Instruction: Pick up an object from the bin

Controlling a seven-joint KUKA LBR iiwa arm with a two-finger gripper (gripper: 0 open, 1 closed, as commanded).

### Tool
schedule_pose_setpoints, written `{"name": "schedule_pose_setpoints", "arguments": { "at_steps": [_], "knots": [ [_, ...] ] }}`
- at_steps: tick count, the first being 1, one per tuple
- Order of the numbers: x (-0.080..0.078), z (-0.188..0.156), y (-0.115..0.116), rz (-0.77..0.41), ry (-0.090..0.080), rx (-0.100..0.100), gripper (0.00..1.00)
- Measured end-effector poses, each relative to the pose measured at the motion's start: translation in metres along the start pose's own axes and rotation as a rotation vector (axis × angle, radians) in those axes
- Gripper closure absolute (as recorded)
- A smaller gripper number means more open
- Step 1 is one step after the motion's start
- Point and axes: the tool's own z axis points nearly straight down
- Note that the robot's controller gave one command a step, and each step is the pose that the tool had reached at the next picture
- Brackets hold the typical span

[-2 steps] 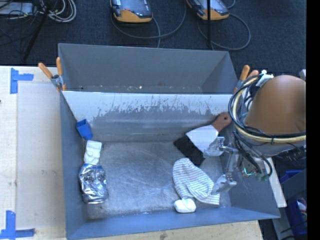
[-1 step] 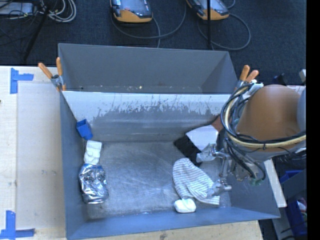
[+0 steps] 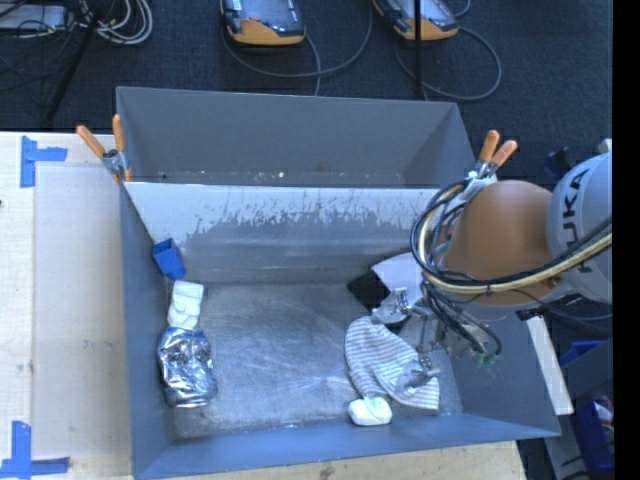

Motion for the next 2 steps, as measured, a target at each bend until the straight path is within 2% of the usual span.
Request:
{"name": "schedule_pose_setpoints", "arguments": {
  "at_steps": [1, 2],
  "knots": [
    [0.0081, 0.0581, 0.0012, -0.031, 0.032, -0.003, 1.00],
    [0.0080, 0.0580, 0.0013, -0.032, 0.031, -0.003, 1.00]
  ]
}}
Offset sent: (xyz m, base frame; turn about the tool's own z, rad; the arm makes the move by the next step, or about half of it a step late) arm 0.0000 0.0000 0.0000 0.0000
